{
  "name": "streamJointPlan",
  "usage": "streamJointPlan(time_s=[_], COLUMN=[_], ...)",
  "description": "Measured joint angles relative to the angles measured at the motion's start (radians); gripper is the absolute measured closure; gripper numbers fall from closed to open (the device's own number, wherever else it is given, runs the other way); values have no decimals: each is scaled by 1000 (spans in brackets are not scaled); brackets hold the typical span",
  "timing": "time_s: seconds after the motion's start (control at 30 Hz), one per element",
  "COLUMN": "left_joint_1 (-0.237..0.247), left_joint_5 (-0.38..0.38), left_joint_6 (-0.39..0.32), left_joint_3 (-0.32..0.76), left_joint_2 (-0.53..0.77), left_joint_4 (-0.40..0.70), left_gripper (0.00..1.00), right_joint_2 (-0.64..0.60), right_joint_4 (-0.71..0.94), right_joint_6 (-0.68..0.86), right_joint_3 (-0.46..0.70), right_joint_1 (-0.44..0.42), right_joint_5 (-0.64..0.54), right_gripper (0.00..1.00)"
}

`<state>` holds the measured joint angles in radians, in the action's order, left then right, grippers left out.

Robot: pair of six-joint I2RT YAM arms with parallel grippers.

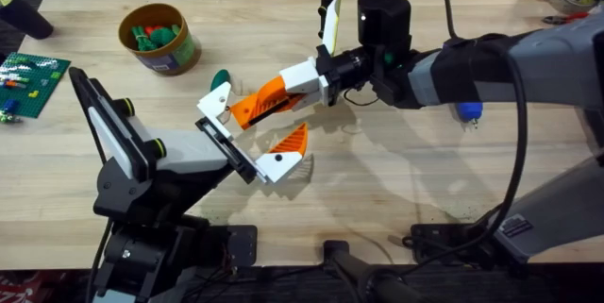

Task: Pick up the gripper from the table and insert it into the empty holder that is missing its gripper. Then pick up a screw, insert it into the mounting hole, and use the screwdriver to tighten it. Finally, clean up the table by picking up the vegetable and placing it into the bucket.

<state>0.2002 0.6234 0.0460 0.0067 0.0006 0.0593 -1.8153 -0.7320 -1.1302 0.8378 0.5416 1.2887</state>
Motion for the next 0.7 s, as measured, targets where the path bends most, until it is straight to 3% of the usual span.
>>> streamJointPlan(time_s=[0.7], left_joint_1=[-3], left_joint_5=[22], left_joint_6=[0], left_joint_3=[0], left_joint_2=[0], left_joint_4=[-3], left_gripper=[16], right_joint_2=[0], right_joint_4=[-74], right_joint_6=[-14], right_joint_3=[0], right_joint_1=[-22], right_joint_5=[50], right_gripper=[977])
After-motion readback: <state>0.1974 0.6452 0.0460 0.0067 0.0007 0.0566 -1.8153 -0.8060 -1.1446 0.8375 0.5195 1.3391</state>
